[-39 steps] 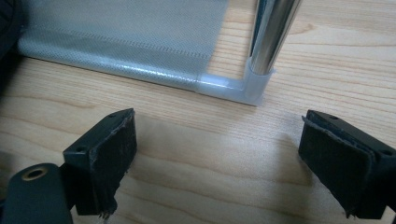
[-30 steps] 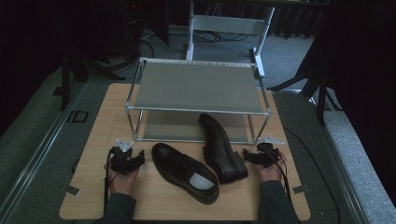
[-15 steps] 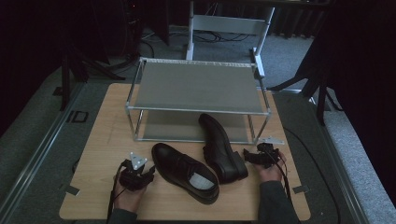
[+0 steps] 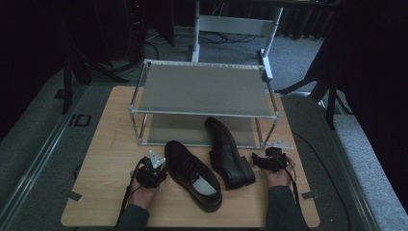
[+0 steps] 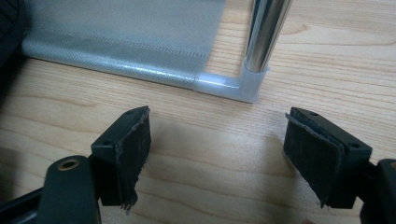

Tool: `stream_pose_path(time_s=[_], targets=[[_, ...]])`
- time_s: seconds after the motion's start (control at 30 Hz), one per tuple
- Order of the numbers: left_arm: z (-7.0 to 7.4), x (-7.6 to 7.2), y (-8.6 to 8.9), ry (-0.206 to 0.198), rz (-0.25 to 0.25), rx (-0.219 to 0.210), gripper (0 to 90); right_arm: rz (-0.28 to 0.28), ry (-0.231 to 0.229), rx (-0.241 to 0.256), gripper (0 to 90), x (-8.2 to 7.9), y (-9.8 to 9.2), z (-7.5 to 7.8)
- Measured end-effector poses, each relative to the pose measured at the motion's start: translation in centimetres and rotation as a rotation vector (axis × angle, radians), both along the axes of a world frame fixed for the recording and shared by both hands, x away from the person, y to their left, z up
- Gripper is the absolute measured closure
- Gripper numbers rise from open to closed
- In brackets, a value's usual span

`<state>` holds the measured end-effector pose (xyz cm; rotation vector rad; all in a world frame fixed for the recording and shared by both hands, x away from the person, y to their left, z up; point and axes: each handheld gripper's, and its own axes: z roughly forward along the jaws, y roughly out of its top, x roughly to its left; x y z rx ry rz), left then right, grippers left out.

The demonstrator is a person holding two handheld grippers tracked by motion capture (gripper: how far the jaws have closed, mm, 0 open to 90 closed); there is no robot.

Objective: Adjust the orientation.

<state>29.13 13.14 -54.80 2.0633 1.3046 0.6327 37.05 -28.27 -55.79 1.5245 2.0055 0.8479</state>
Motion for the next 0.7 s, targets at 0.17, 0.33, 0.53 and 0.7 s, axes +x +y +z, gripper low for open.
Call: stream_pose_path(time_s=[0.17,0.33,0.53,0.7], targets=[[-0.1,2.1,-1.2,-0.024,-0.024,0.029,72.1,-0.001,0.001,0.000,23.6,0.0,0.1,0.0],[-0.2,3.6,-2.6,-0.034,-0.058,0.037,71.7,0.002,0.005,-0.001,23.7,0.0,0.1,0.1],[-0.3,3.9,-2.4,-0.017,-0.049,0.018,64.0,0.003,0.014,-0.007,35.7,-0.5,0.0,0.9],[-0.5,2.9,-1.6,-0.008,-0.048,0.020,60.7,0.060,-0.081,-0.015,38.1,-2.7,1.0,3.7]])
